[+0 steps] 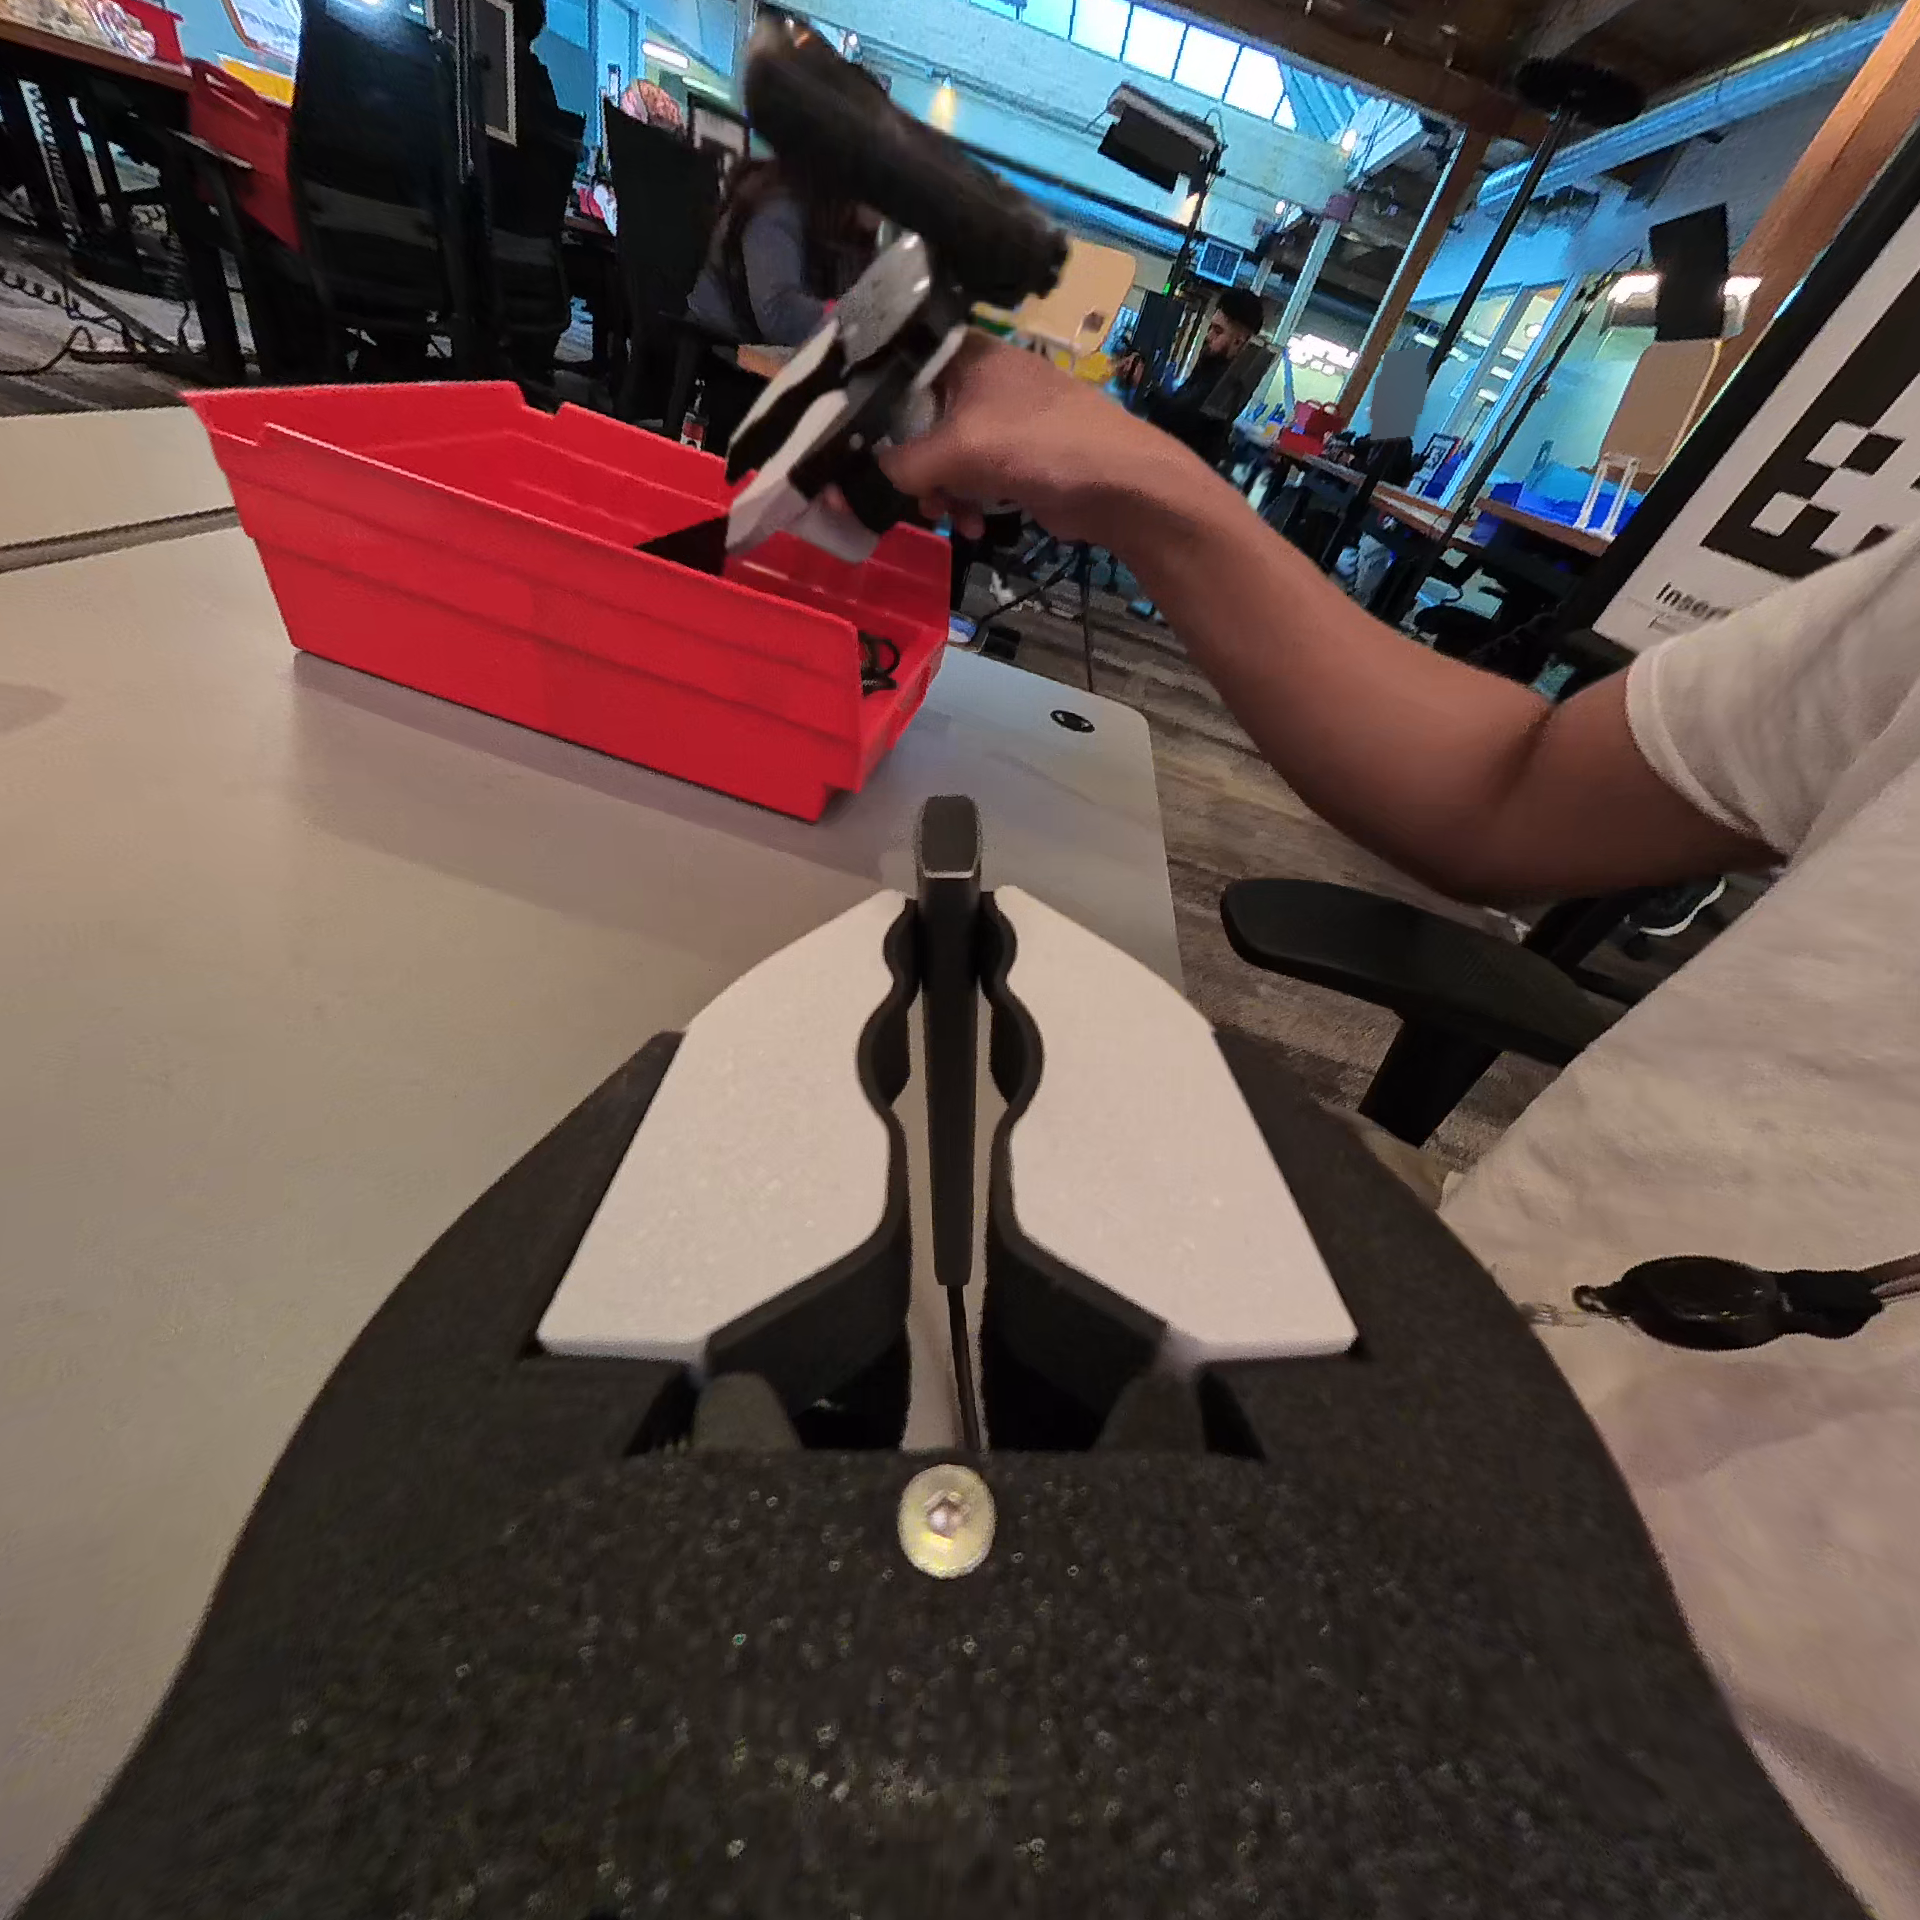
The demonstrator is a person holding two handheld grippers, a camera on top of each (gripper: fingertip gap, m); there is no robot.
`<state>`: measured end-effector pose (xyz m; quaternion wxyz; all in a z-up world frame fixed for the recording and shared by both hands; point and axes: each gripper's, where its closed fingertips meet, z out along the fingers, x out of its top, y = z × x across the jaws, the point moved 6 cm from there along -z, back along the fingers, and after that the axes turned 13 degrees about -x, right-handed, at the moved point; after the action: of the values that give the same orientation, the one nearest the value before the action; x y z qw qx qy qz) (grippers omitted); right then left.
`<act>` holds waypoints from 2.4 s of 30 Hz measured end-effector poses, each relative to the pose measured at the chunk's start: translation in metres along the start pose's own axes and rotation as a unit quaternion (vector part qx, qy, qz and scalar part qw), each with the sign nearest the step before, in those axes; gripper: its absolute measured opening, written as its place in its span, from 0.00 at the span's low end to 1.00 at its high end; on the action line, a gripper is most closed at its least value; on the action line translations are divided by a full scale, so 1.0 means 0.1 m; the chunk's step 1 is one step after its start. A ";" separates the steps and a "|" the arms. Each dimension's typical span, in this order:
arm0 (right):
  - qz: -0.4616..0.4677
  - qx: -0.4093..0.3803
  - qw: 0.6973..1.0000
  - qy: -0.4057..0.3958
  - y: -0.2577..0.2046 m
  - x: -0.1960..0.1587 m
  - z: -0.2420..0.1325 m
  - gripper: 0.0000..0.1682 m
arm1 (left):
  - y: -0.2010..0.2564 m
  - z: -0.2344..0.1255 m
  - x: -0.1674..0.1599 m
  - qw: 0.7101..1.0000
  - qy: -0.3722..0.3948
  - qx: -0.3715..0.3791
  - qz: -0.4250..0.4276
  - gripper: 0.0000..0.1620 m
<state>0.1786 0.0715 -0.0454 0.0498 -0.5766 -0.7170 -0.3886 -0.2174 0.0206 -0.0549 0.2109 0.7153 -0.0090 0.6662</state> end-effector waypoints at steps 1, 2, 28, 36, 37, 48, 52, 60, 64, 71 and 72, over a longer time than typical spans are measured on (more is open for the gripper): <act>0.000 -0.003 0.999 0.037 -0.03 0.08 -0.18 0.30 | 0.00 -0.01 0.02 1.000 0.006 -0.005 -0.002 0.06; -0.004 0.020 0.997 0.074 -0.14 0.16 -0.36 0.27 | 0.00 -0.03 0.04 1.000 0.012 -0.008 -0.003 0.06; -0.045 0.197 0.897 0.394 -0.52 0.88 -1.34 0.06 | 0.08 -0.44 0.03 0.990 0.039 0.133 -0.028 0.12; -0.089 0.076 0.963 0.242 0.62 1.00 -0.02 0.06 | 0.22 -0.72 -0.25 0.974 0.062 0.193 -0.105 0.13; -0.075 0.128 0.968 0.205 0.56 0.93 0.19 0.06 | 0.20 -0.76 -0.27 0.969 0.058 0.214 -0.107 0.11; -0.236 0.123 0.961 -0.070 0.04 0.64 1.33 0.07 | 0.37 -0.81 -0.37 0.963 0.039 0.250 -0.093 0.30; -0.232 0.090 0.963 -0.100 0.06 0.64 1.44 0.19 | 0.46 -0.90 -0.47 0.953 0.022 0.285 -0.095 0.30; -0.059 -0.078 0.993 0.067 0.20 0.63 0.18 0.23 | 0.74 -1.42 -0.41 0.920 0.075 0.373 -0.088 0.31; 0.068 0.005 0.978 0.197 -0.43 0.08 -0.52 0.22 | 0.70 -1.83 -0.51 0.858 0.026 0.507 -0.077 0.26; 0.211 0.030 0.948 0.236 -1.10 -1.02 -0.78 0.20 | 0.68 -2.22 -0.72 0.754 -0.090 0.647 -0.068 0.24; 0.202 0.015 0.949 0.241 -1.04 -1.05 -0.80 0.21 | 0.67 -2.21 -0.71 0.753 -0.092 0.649 -0.062 0.23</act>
<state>0.0928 -0.0641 -0.0967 0.3075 -0.5976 -0.5577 -0.4871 -0.4554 0.0096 -0.0985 -0.2650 0.7368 0.4508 0.4287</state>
